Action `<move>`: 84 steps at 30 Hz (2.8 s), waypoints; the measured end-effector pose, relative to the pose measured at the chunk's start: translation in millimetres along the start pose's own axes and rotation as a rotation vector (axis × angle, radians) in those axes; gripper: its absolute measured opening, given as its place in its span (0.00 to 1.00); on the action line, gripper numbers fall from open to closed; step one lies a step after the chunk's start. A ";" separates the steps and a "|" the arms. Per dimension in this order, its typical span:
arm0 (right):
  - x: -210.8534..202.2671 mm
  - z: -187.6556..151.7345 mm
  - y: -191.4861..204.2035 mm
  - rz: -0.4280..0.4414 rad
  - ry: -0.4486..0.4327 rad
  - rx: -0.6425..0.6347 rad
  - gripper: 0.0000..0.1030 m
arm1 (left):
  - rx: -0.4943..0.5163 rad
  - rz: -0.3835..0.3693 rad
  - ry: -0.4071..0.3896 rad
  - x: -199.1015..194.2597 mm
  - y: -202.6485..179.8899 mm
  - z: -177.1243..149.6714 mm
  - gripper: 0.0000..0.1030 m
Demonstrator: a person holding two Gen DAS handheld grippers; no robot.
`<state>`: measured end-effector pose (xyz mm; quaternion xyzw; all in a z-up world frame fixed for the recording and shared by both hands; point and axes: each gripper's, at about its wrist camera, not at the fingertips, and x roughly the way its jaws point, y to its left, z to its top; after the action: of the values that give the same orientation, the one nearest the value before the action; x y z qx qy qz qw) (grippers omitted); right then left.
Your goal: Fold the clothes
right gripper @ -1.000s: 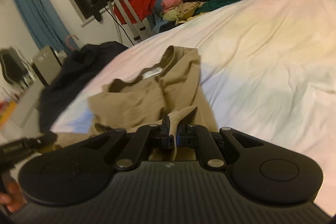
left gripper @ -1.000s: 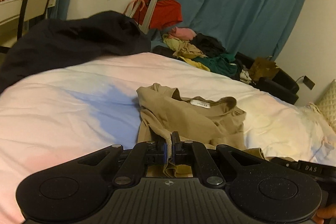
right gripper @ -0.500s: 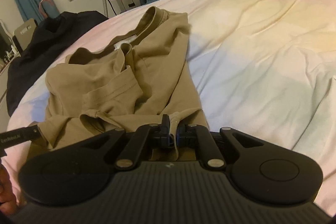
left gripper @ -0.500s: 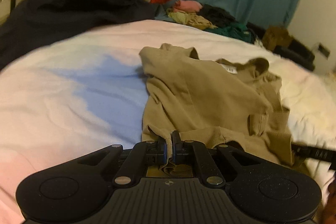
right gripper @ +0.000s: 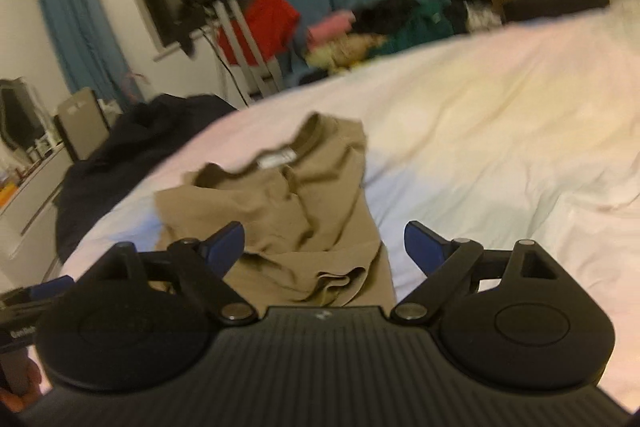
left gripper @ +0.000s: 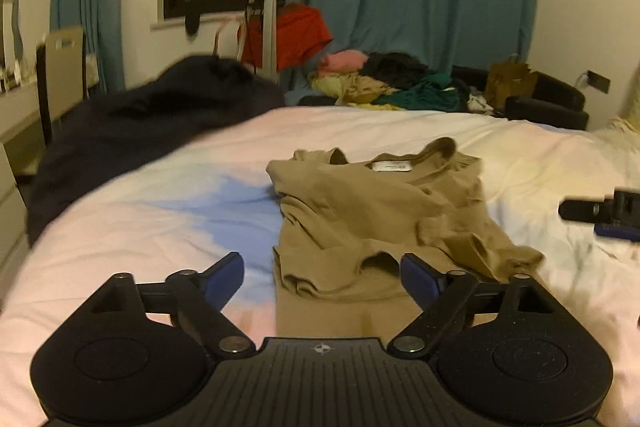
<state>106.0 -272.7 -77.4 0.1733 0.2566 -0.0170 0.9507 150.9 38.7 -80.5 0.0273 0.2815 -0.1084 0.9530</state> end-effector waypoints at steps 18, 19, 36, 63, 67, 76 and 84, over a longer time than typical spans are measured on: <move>-60.7 -22.5 37.3 0.023 -0.071 -0.166 0.86 | -0.144 -0.088 0.117 -64.5 -9.0 -49.2 0.98; -59.8 -23.1 37.4 0.024 -0.067 -0.161 0.86 | -0.177 -0.101 0.141 -62.7 -5.6 -51.3 0.98; -21.9 -39.0 9.1 0.041 0.158 0.107 0.86 | -0.798 -0.376 0.258 -1.4 61.7 -102.4 0.92; 14.0 -107.7 -1.6 0.333 0.620 0.662 0.87 | -0.976 -0.344 0.271 47.2 60.4 -117.1 0.09; 23.8 -119.3 -3.6 0.369 0.663 0.725 0.87 | -0.980 -0.386 0.210 39.2 60.2 -111.1 0.08; 15.2 -116.3 -22.8 0.335 0.466 0.861 0.87 | -1.032 -0.464 0.106 24.8 68.7 -105.1 0.06; -3.1 -107.6 -50.6 0.124 0.291 0.905 0.69 | -1.056 -0.418 0.141 30.8 71.4 -109.1 0.06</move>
<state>45.3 -284.1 -179.0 0.5854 0.3431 -0.0456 0.7332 134.0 114.7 -189.5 -0.5017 0.3598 -0.1369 0.7746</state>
